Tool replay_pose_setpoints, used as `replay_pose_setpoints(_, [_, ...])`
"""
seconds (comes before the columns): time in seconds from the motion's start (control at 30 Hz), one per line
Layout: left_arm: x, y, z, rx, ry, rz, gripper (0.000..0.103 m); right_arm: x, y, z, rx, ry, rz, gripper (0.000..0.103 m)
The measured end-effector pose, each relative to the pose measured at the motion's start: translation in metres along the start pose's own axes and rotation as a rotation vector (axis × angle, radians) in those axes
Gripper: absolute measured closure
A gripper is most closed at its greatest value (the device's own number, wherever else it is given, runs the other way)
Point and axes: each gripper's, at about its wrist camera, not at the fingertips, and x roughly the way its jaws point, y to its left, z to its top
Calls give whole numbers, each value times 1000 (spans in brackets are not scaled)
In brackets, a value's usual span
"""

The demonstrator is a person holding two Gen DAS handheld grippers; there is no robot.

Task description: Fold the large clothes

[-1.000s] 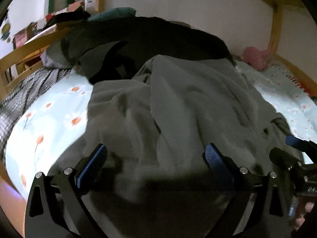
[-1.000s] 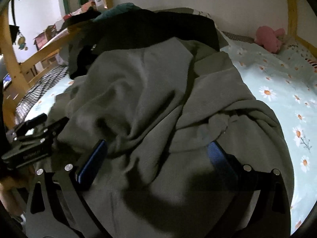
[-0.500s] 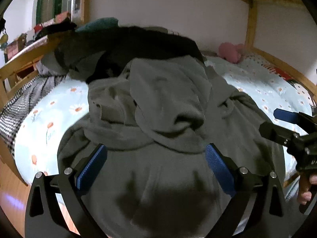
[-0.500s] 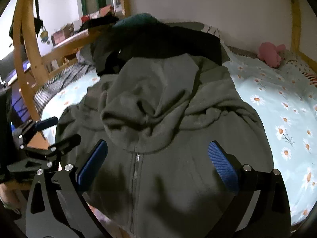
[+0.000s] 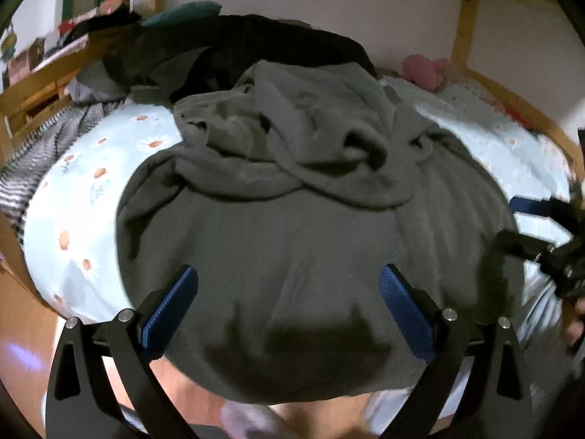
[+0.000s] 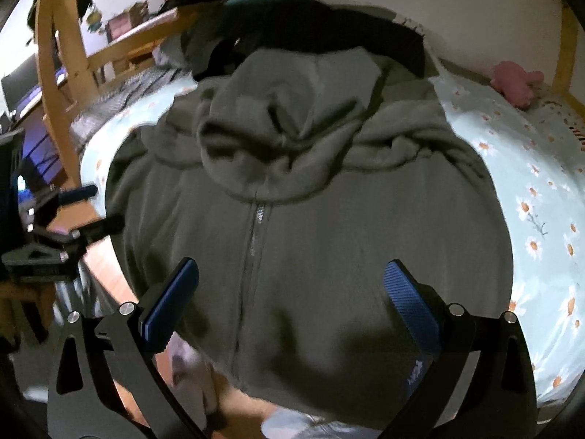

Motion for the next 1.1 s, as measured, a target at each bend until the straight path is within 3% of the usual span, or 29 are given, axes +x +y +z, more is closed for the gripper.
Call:
replay_pose_setpoints(0.17, [5, 26, -15, -9, -6, -10, 6, 3, -23, -18, -4, 23, -33, 3])
replay_pose_setpoints(0.3, [8, 62, -23, -87, -75, -85, 6, 2, -50, -28, 28, 29, -89, 3])
replay_pose_setpoints(0.43, [18, 91, -33, -124, -59, -171, 6, 2, -82, -45, 90, 45, -120, 3])
replay_pose_setpoints(0.57, [33, 118, -44, -244, -8, -253, 6, 7, -103, -68, 128, 73, -134, 3])
replay_pose_setpoints(0.63, [40, 131, -49, -313, -2, -235, 6, 13, -108, -76, 137, 92, -133, 3])
replay_pose_setpoints(0.73, [59, 147, -59, -380, 73, -172, 6, 18, -111, -81, 140, 95, -130, 3])
replay_pose_setpoints(0.8, [65, 151, -62, -408, 81, -174, 6, 20, -111, -82, 139, 92, -118, 3])
replay_pose_setpoints(1.0, [86, 137, -59, -438, 160, -319, 6, 18, -118, -86, 142, 74, -80, 3])
replay_pose_setpoints(1.1, [88, 125, -51, -419, 229, -410, 6, 7, -130, -84, 191, 21, -58, 3])
